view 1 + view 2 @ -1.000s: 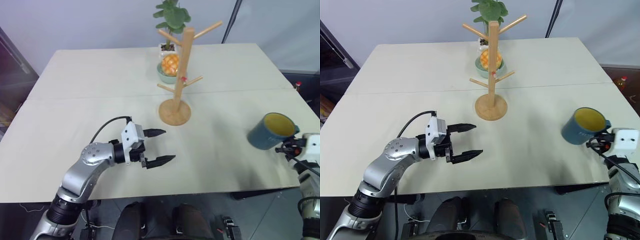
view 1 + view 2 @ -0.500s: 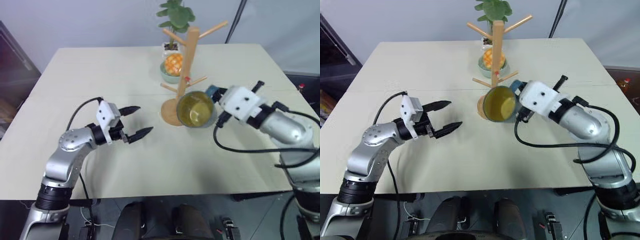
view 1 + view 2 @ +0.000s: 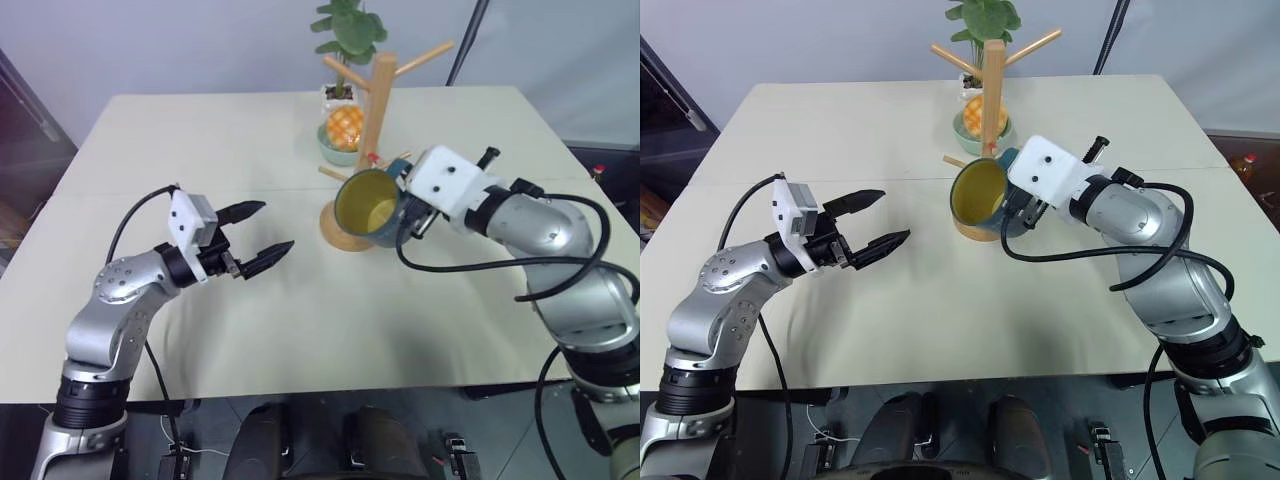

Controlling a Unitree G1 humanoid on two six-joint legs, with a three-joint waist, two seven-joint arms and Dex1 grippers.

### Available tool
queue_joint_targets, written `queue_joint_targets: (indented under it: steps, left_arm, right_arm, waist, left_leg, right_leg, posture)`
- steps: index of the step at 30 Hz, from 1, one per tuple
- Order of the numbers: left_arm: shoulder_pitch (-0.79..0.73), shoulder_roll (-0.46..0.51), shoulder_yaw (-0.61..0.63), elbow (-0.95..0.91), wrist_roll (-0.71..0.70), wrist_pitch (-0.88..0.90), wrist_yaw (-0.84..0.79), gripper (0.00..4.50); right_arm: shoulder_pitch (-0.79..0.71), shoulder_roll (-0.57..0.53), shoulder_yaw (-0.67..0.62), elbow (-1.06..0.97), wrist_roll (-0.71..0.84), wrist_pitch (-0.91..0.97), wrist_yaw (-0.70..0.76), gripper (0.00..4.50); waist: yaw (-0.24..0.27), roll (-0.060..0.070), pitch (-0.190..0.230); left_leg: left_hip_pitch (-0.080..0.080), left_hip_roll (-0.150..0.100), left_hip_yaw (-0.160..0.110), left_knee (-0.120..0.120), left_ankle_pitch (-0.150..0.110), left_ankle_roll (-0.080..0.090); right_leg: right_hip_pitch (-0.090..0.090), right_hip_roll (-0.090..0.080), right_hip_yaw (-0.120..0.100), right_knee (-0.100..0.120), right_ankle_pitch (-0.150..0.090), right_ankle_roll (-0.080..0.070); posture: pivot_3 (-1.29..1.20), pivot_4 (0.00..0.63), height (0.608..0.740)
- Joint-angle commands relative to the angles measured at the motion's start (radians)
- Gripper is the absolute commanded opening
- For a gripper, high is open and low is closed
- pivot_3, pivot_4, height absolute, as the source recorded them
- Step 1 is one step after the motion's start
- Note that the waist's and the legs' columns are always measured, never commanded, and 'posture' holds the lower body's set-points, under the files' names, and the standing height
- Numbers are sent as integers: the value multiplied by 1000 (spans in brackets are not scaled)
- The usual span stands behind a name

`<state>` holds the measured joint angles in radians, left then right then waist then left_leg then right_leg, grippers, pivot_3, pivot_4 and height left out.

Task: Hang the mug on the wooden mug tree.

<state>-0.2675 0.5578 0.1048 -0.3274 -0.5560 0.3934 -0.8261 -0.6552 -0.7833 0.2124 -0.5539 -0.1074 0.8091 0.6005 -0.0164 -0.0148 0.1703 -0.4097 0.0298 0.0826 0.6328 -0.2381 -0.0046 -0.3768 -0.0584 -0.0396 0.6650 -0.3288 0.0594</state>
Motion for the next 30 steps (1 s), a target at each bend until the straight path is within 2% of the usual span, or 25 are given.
queue_joint_targets:
  steps: [1, 6, 27, 30]
  left_arm:
    - [-3, 14, 36, -45, -44, 16, -3, 4500]
    - [-21, 25, 53, -52, -92, 47, 2, 4500]
    - [2, 17, 50, -78, -105, 47, 27, 4500]
    - [3, 14, 49, -81, -105, 45, 28, 4500]
  right_arm:
    - [-67, 9, 0, 0, -24, 16, -1, 41]
    - [-107, 16, 34, 23, -33, 20, 14, 41]
    - [-211, 88, 121, 181, -121, 48, 17, 41]
    - [-217, 97, 116, 184, -125, 41, 14, 991]
  waist:
    - [-1, 0, 0]
    - [0, 0, 0]
    - [0, 0, 0]
    - [0, 0, 0]
  left_leg:
    - [0, 0, 0, 0, 0, 0]
    - [0, 0, 0, 0, 0, 0]
    - [0, 0, 0, 0, 0, 0]
    - [0, 0, 0, 0, 0, 0]
  right_leg:
    - [0, 0, 0, 0, 0, 0]
    - [0, 0, 0, 0, 0, 0]
    - [0, 0, 0, 0, 0, 0]
    - [0, 0, 0, 0, 0, 0]
  posture:
    - [0, 150, 740]
    - [0, 150, 740]
    - [0, 150, 740]
    - [0, 150, 740]
